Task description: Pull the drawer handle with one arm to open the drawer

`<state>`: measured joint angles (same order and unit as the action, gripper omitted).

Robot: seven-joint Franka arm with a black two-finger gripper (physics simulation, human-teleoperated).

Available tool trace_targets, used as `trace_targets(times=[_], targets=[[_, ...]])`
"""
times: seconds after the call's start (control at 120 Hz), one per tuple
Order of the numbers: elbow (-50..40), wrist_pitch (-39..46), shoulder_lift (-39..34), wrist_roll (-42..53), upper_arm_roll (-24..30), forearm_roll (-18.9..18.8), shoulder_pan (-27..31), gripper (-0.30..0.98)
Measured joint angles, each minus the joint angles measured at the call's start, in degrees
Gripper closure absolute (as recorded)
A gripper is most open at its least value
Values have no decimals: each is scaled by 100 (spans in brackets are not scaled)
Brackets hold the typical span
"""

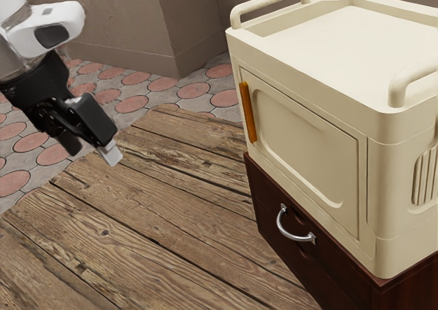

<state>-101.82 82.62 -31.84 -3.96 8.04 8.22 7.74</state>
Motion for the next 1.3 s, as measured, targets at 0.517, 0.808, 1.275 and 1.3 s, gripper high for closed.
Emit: trace_targets(times=[0.517, 0.808, 1.275, 1.3], targets=[[-3465, 2388, -1504, -1182, 824, 1379, 214, 0], [-3429, 2551, -1446, -3032, 1045, 1630, 302, 0], [-2487, 2302, -599, -5423, 2093, 1428, 1315, 0], [-2500, 2343, -601, -5493, 2238, 1368, 1479, 0]])
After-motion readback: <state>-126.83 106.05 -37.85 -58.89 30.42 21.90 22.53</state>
